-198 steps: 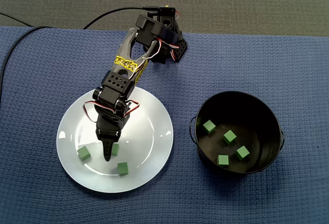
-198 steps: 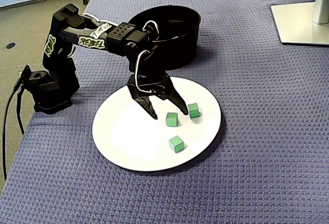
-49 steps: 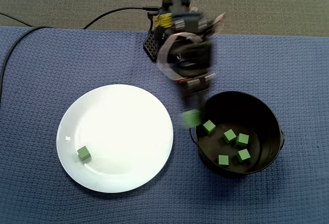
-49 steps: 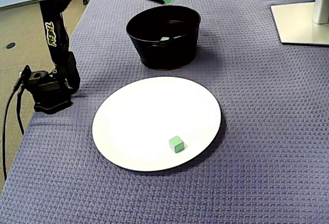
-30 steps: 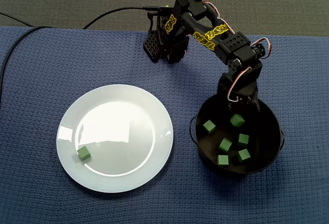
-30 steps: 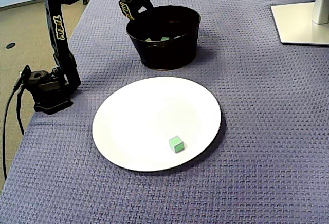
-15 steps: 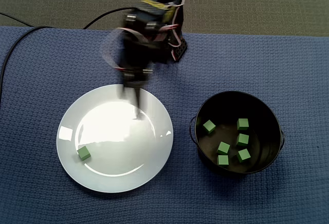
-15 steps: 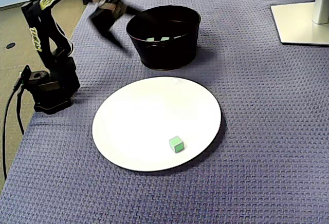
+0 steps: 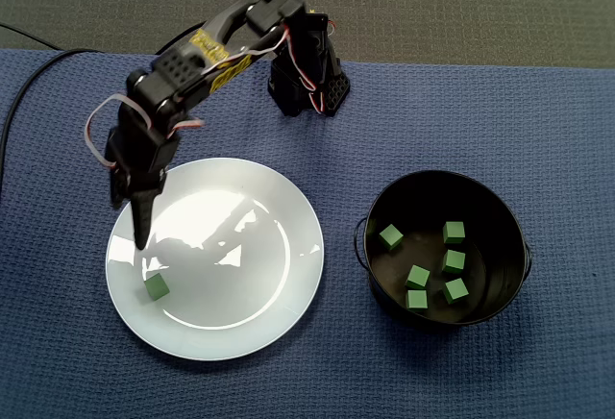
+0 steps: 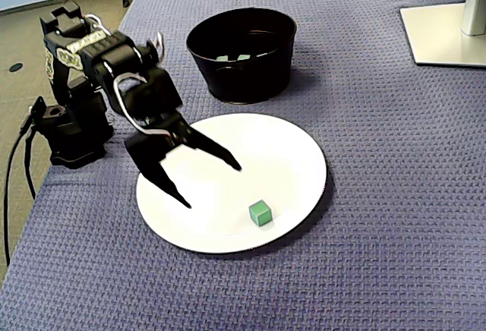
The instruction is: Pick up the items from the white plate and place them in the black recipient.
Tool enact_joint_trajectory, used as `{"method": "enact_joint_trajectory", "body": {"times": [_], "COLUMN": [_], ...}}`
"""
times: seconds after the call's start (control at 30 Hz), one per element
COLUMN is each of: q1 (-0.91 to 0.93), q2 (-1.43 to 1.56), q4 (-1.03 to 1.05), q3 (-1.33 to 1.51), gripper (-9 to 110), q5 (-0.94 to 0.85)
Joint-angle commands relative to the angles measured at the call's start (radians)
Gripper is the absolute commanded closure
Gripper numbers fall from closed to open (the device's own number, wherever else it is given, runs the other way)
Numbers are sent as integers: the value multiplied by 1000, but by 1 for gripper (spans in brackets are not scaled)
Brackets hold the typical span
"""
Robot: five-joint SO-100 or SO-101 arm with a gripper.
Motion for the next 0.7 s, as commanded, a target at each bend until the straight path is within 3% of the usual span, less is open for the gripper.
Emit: {"method": "enact_joint_trajectory", "body": {"times": [0.0, 0.67], "q1": [-2, -146], "q2": [-74, -265], "q4": [-104, -236], "q3": [-84, -77], "gripper": [68, 72], "q5": [-44, 14]}}
